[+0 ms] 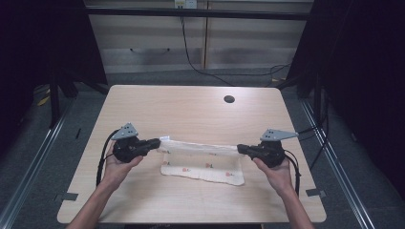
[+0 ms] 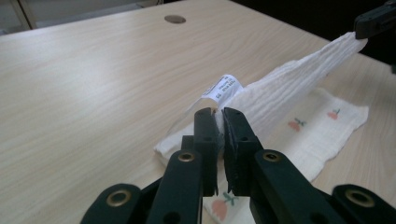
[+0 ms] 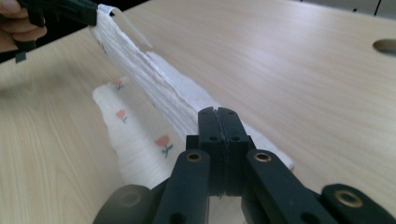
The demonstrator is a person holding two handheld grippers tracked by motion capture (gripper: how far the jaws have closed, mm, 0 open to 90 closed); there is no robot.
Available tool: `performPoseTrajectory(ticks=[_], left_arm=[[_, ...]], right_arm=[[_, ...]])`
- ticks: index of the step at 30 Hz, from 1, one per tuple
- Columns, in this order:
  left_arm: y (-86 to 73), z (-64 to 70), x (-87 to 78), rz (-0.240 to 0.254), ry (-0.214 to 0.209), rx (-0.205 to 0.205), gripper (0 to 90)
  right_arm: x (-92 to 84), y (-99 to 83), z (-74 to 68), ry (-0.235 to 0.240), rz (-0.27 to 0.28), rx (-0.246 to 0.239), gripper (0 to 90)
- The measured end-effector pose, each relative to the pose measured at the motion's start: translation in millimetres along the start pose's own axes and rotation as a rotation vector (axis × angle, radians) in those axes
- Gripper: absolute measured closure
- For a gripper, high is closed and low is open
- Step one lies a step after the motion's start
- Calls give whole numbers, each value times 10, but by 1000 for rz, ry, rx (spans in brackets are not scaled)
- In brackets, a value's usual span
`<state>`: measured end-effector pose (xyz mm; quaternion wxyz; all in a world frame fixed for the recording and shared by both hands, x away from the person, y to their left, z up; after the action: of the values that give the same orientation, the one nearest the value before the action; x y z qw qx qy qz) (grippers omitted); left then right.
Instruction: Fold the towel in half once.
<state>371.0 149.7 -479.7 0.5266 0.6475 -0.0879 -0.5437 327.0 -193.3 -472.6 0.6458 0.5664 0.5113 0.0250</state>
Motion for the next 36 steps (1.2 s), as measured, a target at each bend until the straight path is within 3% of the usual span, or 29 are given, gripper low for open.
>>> performPoseTrajectory(ticks=[10, 15, 23, 32, 36], left_arm=[[-251, 159, 40, -63, -21, 46, 847], [-410, 223, 106, -105, -39, 57, 846], [-673, 325, 209, -188, -58, 89, 839], [-703, 337, 168, -186, -80, 81, 793], [-639, 310, 85, -138, -83, 55, 750]], right_arm=[[63, -264, -56, 19, -56, 19, 893], [143, -434, -92, 28, -110, 22, 893], [189, -577, -105, 37, -130, 34, 891], [268, -731, -125, 38, -196, 30, 869], [263, -750, -156, 57, -199, 32, 820]])
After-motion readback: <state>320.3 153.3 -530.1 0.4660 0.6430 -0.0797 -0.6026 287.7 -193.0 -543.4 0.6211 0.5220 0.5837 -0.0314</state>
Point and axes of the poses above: each handheld gripper's, and its own axes: x roughly forward along the jaws, y roughly out of its top, z roughly to its right, the point moved 7 cm from there along x, roughly forward along the jaws, and after that the axes turned 9 degrees about -z, right-handed, at the moved point
